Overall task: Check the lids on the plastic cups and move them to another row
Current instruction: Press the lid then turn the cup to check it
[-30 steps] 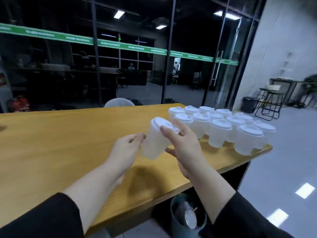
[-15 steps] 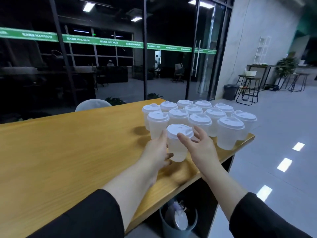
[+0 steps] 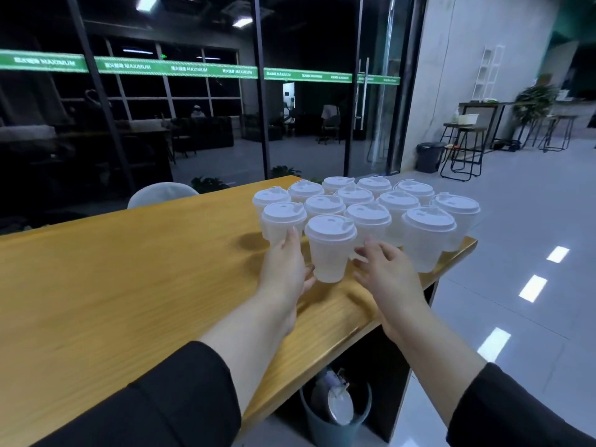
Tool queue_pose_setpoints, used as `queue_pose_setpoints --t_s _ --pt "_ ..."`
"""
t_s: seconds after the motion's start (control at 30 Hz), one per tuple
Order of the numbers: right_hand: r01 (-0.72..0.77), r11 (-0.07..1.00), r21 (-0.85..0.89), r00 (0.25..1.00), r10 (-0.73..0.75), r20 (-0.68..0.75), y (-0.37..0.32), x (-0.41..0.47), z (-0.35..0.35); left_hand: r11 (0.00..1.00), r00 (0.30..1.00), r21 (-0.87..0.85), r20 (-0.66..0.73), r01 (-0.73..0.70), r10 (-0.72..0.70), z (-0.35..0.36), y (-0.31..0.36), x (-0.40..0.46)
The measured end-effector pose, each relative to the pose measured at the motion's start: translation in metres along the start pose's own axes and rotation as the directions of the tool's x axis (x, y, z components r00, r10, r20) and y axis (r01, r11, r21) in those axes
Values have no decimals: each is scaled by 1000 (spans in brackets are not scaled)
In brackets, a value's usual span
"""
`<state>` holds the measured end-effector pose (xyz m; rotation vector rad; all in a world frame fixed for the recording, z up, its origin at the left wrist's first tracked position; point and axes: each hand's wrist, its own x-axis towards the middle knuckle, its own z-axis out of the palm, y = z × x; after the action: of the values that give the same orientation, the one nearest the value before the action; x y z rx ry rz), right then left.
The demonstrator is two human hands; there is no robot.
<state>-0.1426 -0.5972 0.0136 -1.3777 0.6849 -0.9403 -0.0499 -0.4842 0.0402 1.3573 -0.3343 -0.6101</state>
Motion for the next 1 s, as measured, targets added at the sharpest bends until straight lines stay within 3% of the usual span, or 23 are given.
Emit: queue_pose_setpoints --t_s 0.07,0.13,0.27,0.37,0.53,0.73,0.87,1.0 --pt "62 998 -8 995 -62 -73 -5 -8 3 998 998 33 -41 -47 48 -15 -1 -4" --pt "126 992 0 990 -126 -56 -13 -22 14 990 986 84 -114 -109 118 -36 5 -11" --pt "148 989 19 976 -149 161 -22 -59 69 959 927 181 -271 -216 260 -100 28 -36" --pt "197 980 -27 921 -176 347 -25 -96 132 936 859 259 -394 -238 327 -177 47 -66" --pt "260 966 15 756 -213 620 -36 -175 255 903 675 389 -619 -180 402 -330 73 -127" --pt "319 942 100 541 -268 797 -15 -266 410 906 409 418 -817 -68 407 -488 71 -177" --pt "388 916 100 453 -285 845 16 -299 494 886 332 463 -838 10 434 -562 70 -164" --pt "394 914 96 474 -292 831 35 -297 571 885 321 466 -839 9 439 -629 79 -123"
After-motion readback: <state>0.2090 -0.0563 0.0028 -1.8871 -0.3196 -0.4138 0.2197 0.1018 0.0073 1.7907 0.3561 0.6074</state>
